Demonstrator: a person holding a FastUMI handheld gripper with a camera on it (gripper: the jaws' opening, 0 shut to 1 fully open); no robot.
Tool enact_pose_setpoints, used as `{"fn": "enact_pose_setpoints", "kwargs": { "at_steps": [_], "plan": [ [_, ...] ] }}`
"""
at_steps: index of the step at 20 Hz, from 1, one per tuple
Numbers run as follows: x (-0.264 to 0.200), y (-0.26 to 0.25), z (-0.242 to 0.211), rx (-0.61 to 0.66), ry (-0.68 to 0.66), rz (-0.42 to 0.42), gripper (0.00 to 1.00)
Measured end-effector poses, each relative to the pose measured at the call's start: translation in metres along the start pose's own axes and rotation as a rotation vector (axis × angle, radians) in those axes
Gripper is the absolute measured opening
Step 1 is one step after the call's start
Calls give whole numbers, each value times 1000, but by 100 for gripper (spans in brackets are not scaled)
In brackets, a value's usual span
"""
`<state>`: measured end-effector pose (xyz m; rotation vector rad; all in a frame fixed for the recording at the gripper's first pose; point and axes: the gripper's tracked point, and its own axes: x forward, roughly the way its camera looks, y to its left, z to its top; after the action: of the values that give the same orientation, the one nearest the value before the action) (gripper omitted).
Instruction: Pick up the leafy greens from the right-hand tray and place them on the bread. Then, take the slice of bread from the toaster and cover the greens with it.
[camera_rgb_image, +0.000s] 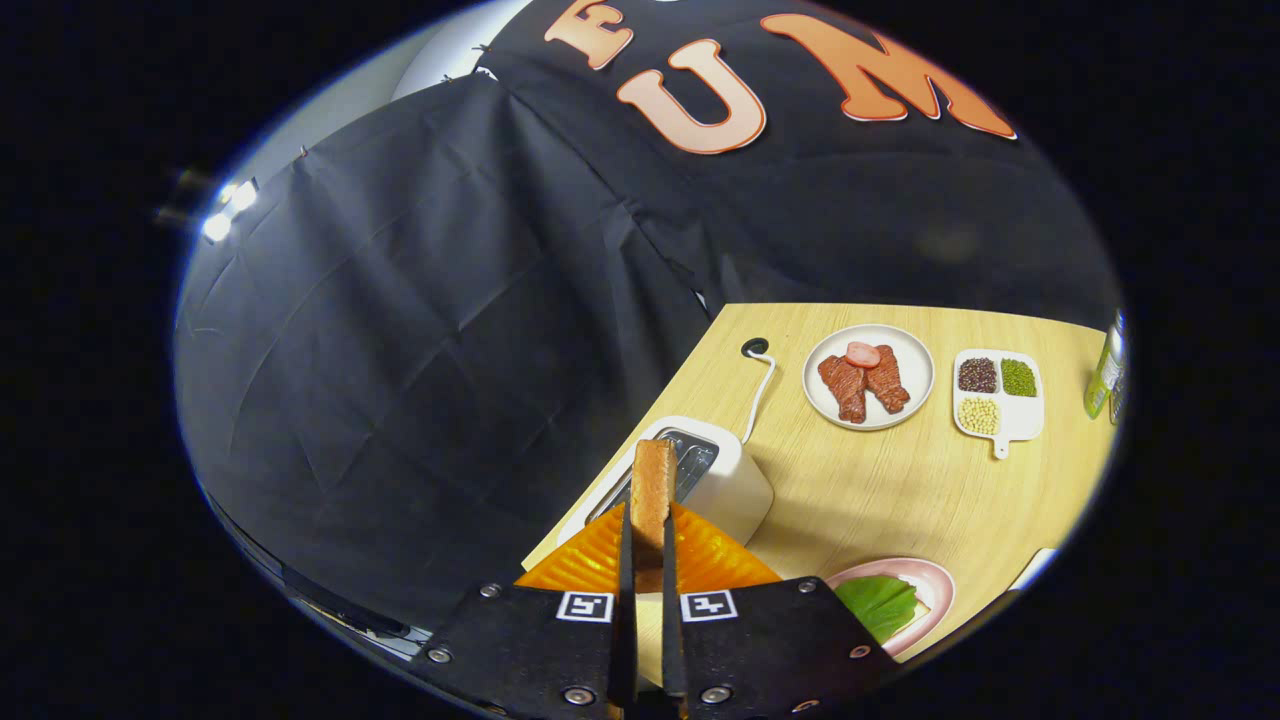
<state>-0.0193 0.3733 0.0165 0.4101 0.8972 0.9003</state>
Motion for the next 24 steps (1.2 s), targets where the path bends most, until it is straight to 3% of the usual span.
{"fn": "enact_pose_setpoints", "kwargs": {
  "at_steps": [10, 24],
  "plan": [
    [-41, -43, -23, 105, -52, 3, 10],
    [-61, -113, -71, 247, -53, -22, 10]
  ]
}}
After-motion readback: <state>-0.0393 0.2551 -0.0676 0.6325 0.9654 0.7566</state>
